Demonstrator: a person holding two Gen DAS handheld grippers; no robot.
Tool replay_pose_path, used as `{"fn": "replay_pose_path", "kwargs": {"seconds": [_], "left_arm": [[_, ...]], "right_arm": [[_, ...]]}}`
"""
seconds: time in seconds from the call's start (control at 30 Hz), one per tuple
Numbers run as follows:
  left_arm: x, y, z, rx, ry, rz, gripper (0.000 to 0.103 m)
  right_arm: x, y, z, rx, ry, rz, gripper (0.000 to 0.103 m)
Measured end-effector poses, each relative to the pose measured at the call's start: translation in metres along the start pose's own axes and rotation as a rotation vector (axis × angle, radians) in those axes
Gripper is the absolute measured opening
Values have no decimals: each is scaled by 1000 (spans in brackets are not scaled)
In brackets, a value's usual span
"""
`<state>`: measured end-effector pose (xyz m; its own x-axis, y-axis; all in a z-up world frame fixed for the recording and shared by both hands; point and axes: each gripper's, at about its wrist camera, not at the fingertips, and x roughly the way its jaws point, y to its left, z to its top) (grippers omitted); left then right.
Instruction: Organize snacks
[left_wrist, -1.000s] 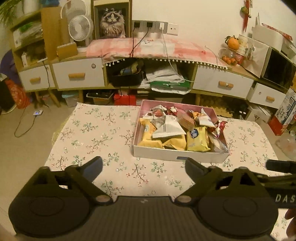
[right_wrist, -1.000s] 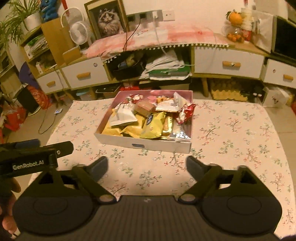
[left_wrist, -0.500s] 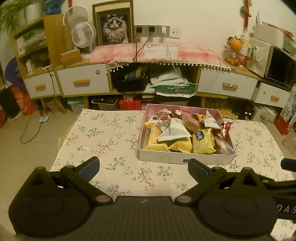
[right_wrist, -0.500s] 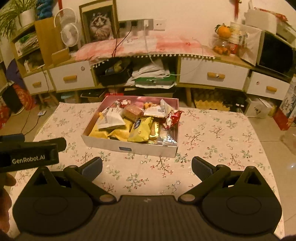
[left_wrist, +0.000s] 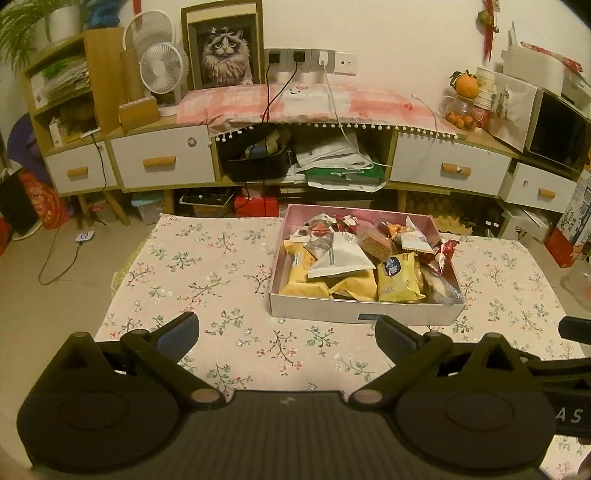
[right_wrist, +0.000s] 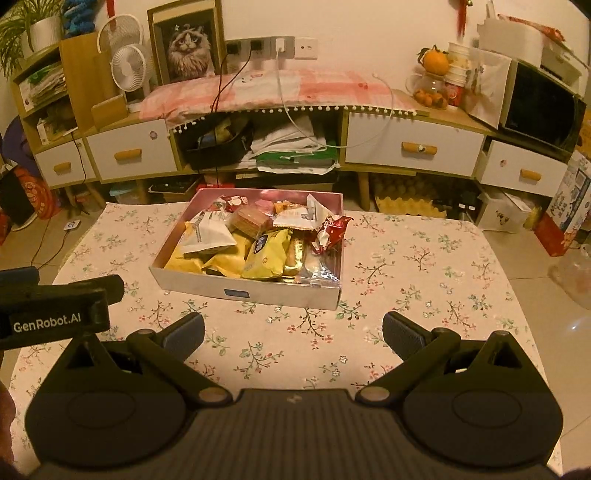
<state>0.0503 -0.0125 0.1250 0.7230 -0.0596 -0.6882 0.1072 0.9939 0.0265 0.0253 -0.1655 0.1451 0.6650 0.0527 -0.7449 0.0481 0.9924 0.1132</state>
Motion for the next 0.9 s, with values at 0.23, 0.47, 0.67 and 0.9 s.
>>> {"fn": "replay_pose_path", "kwargs": {"seconds": [0.23, 0.47, 0.67, 0.9], "left_arm": [[1, -1, 1, 6, 3, 11, 103], [0, -5, -2, 21, -1, 28, 103], [0, -7, -3, 32, -13, 39, 103], [-1, -9, -3, 43, -26, 55, 103]], "right_arm": [[0, -1, -1, 18, 15, 8, 103], [0, 0, -2, 9, 16, -5, 103], [1, 0, -2, 4, 17, -9, 103], [1, 0, -2, 4, 17, -11, 103]]}}
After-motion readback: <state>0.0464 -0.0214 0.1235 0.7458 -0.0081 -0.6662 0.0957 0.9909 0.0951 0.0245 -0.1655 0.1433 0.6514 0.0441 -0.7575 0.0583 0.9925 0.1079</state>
